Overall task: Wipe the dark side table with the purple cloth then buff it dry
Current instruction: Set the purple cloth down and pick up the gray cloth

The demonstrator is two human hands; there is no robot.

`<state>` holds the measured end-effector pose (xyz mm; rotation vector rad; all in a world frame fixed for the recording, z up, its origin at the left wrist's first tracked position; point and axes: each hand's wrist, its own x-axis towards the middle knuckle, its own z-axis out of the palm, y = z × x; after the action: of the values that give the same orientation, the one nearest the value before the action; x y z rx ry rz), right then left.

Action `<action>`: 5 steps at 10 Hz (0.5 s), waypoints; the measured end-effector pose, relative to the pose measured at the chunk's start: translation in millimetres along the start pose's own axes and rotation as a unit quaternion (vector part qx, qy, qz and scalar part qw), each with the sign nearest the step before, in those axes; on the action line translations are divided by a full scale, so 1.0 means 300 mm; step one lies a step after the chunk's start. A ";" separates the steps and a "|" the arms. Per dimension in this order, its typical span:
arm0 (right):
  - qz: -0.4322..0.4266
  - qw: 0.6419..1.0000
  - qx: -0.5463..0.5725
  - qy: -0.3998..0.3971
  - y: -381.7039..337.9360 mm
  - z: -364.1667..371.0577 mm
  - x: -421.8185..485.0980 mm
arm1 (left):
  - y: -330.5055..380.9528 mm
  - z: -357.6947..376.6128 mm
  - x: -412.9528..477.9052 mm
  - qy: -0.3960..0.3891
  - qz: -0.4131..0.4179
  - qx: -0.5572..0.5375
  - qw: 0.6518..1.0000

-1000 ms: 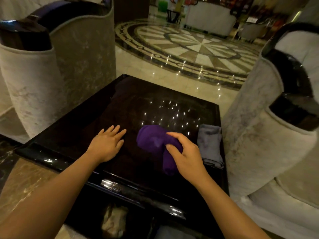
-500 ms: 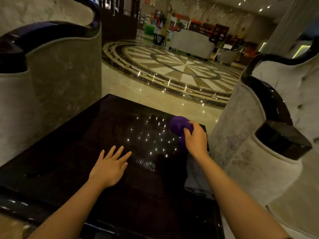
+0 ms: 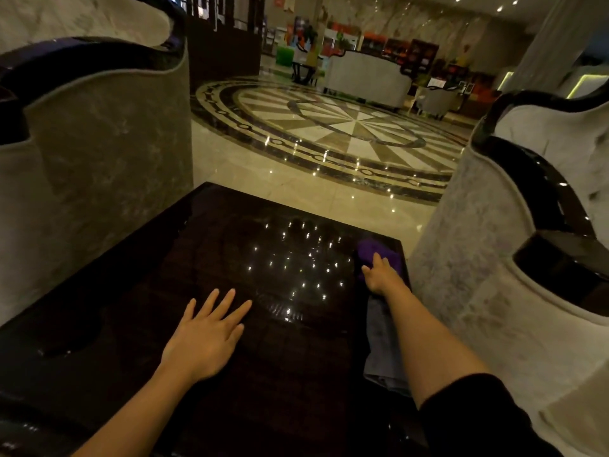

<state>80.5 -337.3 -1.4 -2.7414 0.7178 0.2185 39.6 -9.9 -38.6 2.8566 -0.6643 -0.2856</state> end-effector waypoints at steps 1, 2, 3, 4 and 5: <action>0.025 0.999 0.009 -0.027 0.003 -0.021 -0.015 | 0.003 -0.004 -0.001 0.001 0.000 -0.003 1.000; 0.018 1.000 -0.008 0.005 0.001 -0.029 -0.065 | -0.001 -0.003 -0.003 -0.002 0.000 -0.002 1.000; -0.012 0.999 -0.020 0.047 0.007 -0.047 -0.110 | -0.002 -0.005 -0.001 -0.005 0.000 -0.005 1.000; -0.044 0.994 -0.045 0.087 0.017 -0.057 -0.200 | 0.000 -0.005 -0.001 0.000 -0.001 0.000 1.000; -0.053 0.994 -0.043 0.084 0.027 -0.031 -0.312 | 0.009 -0.013 -0.011 -0.008 -0.003 0.004 1.000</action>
<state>-3.6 -304.7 25.7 -2.8955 0.6154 -0.0055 36.5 -10.2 -33.9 2.8671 -0.6617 -0.3087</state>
